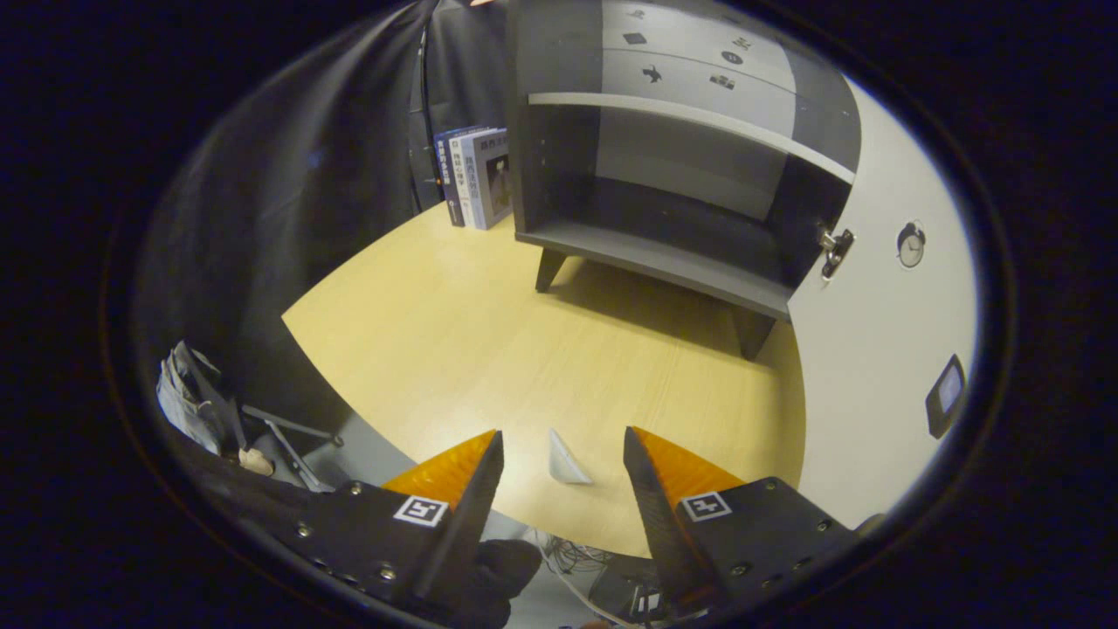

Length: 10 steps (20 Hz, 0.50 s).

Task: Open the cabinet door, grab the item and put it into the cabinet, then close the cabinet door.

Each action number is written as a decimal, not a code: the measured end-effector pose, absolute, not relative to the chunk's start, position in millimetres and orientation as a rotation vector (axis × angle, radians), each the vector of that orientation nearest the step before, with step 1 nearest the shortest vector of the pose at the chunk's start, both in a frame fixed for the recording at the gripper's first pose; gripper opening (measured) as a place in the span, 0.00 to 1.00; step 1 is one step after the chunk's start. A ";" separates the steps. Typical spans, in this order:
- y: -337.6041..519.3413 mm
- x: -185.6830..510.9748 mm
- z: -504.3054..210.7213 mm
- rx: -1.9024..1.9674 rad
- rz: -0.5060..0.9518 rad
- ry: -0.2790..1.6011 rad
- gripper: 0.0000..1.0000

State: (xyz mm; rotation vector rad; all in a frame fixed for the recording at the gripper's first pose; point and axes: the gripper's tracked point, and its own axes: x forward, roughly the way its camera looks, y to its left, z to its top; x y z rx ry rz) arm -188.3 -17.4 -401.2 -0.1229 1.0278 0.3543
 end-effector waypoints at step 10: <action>-22.2 -193.2 -459.8 -0.149 0.403 1.129 0.82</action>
